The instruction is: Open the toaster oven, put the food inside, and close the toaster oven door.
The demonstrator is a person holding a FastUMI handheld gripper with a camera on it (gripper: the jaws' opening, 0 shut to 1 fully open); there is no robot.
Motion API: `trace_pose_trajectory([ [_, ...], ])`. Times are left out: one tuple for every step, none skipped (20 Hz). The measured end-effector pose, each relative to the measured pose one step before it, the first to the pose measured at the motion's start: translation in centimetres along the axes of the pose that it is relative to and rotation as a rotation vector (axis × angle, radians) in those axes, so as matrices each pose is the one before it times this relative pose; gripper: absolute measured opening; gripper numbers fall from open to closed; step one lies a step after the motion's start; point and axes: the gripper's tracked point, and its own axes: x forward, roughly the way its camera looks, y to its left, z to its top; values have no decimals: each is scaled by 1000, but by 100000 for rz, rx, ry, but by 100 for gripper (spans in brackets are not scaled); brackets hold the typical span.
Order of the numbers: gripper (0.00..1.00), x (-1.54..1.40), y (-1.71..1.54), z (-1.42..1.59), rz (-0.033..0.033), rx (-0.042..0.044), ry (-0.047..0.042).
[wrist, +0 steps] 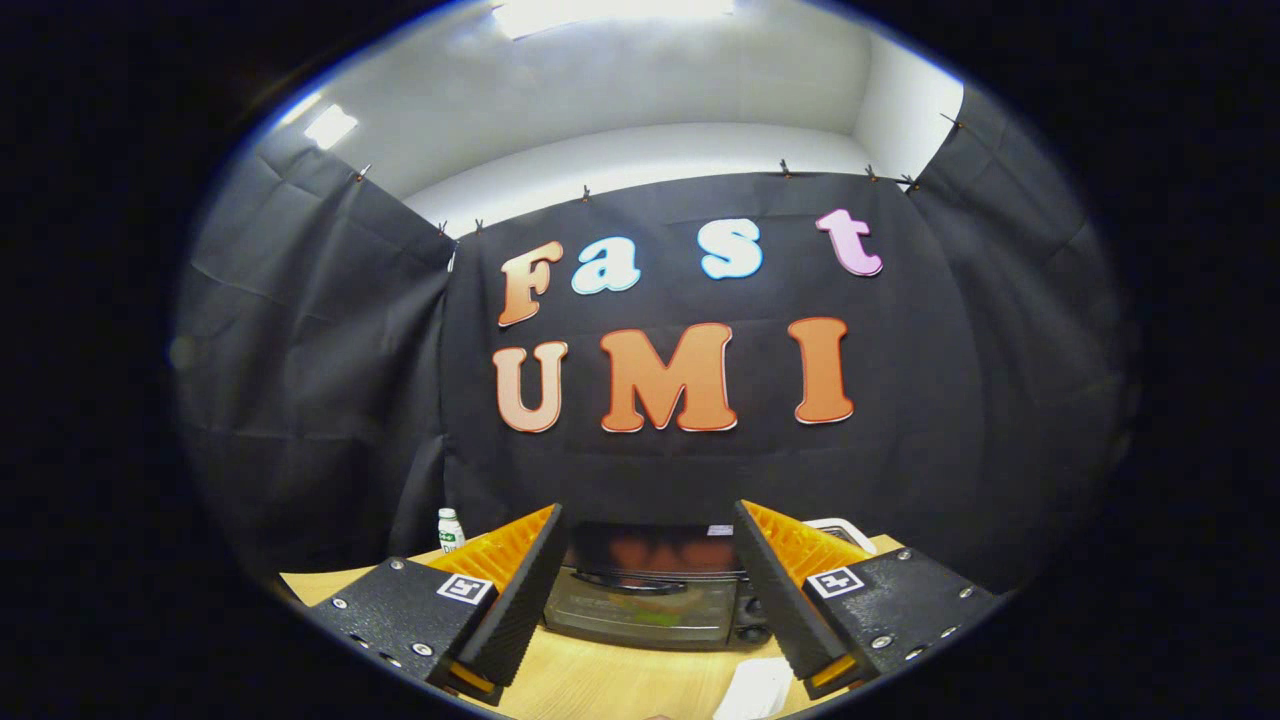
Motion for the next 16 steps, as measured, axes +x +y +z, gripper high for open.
trace_pose_trajectory([
  [98, -681, -1066, 742, -1126, -94, 255],
  [98, -710, -1012, 541, -870, 343, 494],
  [98, -786, -904, 644, -853, 522, 332],
  [98, -710, -1014, 602, -694, 467, 63],
  [98, -632, -1062, 657, -1244, 285, -397],
  [98, -699, -1060, 603, -1242, -286, -481],
  [98, -610, -1086, 659, -1256, -504, -1204],
  [98, -645, -1002, 606, -1282, -307, -708],
  [98, -720, -846, 543, -910, 255, -487],
  [98, -592, -692, 540, -434, 497, -530],
  [98, -639, -518, 628, -240, 1038, -656],
  [98, -539, -674, 509, -845, 1051, -447],
  [98, -712, -636, 566, -638, 947, -649],
  [98, -418, -534, 471, -518, 563, -733],
  [98, -432, -541, 630, -569, 172, -819],
  [98, -256, -583, 518, -643, -91, -591],
])
